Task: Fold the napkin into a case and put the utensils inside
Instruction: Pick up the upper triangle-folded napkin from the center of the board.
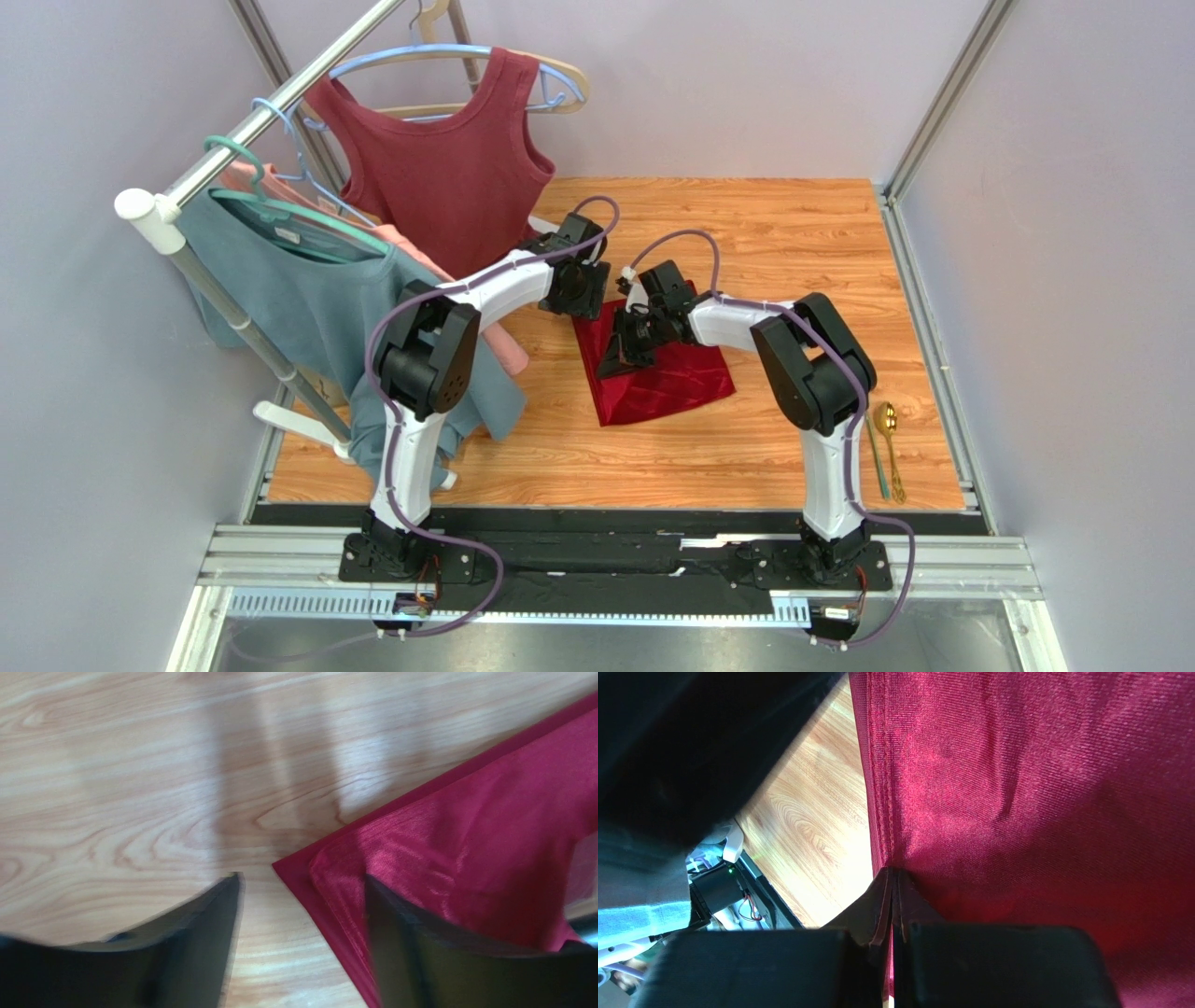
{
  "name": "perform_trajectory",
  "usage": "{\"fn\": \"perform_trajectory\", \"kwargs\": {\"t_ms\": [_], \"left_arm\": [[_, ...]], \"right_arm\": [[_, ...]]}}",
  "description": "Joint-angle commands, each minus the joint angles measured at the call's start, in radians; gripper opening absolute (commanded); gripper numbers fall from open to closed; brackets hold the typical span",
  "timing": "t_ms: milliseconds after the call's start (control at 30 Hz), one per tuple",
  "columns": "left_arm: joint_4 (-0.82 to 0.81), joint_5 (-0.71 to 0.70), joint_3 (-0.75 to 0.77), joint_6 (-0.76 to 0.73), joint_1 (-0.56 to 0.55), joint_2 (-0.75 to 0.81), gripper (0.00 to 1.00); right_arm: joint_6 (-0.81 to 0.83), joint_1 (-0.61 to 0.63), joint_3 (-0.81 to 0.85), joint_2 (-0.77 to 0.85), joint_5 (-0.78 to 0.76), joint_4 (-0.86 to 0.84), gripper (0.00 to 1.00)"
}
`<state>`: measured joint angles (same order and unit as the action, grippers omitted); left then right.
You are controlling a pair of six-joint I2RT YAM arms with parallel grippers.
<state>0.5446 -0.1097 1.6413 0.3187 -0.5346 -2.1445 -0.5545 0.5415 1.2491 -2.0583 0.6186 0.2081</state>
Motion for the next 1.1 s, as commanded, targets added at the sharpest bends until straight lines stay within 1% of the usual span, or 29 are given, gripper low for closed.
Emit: {"fn": "perform_trajectory", "kwargs": {"t_ms": [0,100,200,433,567,733,800,833,900,933,967,1033,1067], "left_arm": [[0.048,-0.070,0.011,0.083,0.008,0.081,0.78],[0.061,-0.100,0.018,0.132,0.008,0.065,0.78],[0.064,-0.085,0.032,0.169,0.008,0.037,0.77],[0.046,-0.039,0.040,0.272,0.008,-0.011,0.70],[0.038,-0.044,0.038,0.335,0.007,-0.031,0.63],[0.019,-0.080,0.002,0.385,0.007,-0.046,0.62],[-0.015,-0.077,-0.015,0.395,0.007,-0.052,0.54],[-0.032,-0.082,-0.017,0.390,0.005,-0.051,0.48],[-0.066,-0.085,-0.049,0.384,0.002,-0.035,0.41],[-0.095,-0.078,-0.061,0.378,0.002,-0.026,0.29],[-0.101,-0.068,-0.072,0.378,0.002,-0.017,0.22],[-0.124,-0.062,-0.101,0.372,0.002,0.012,0.10],[-0.126,-0.061,-0.110,0.365,0.002,0.026,0.09]], "right_arm": [[0.021,0.000,0.004,-0.030,-0.040,-0.012,0.00],[0.016,0.000,-0.007,-0.029,-0.036,-0.021,0.00],[0.018,-0.002,-0.011,-0.028,-0.036,-0.026,0.00],[0.019,0.000,-0.013,-0.025,-0.031,-0.027,0.00],[0.019,0.000,-0.019,-0.022,-0.031,-0.029,0.00],[0.024,0.000,-0.023,-0.017,-0.031,-0.029,0.00],[0.024,0.000,-0.025,-0.016,-0.031,-0.027,0.00],[0.025,-0.002,-0.030,-0.016,-0.033,-0.029,0.00],[0.034,0.000,-0.036,-0.007,-0.042,-0.023,0.00],[0.042,0.000,-0.036,-0.002,-0.051,-0.015,0.00],[0.063,0.000,-0.030,0.010,-0.077,0.016,0.00],[0.088,0.002,-0.019,0.033,-0.105,0.054,0.02],[0.099,0.006,-0.013,0.062,-0.132,0.095,0.04]]}}
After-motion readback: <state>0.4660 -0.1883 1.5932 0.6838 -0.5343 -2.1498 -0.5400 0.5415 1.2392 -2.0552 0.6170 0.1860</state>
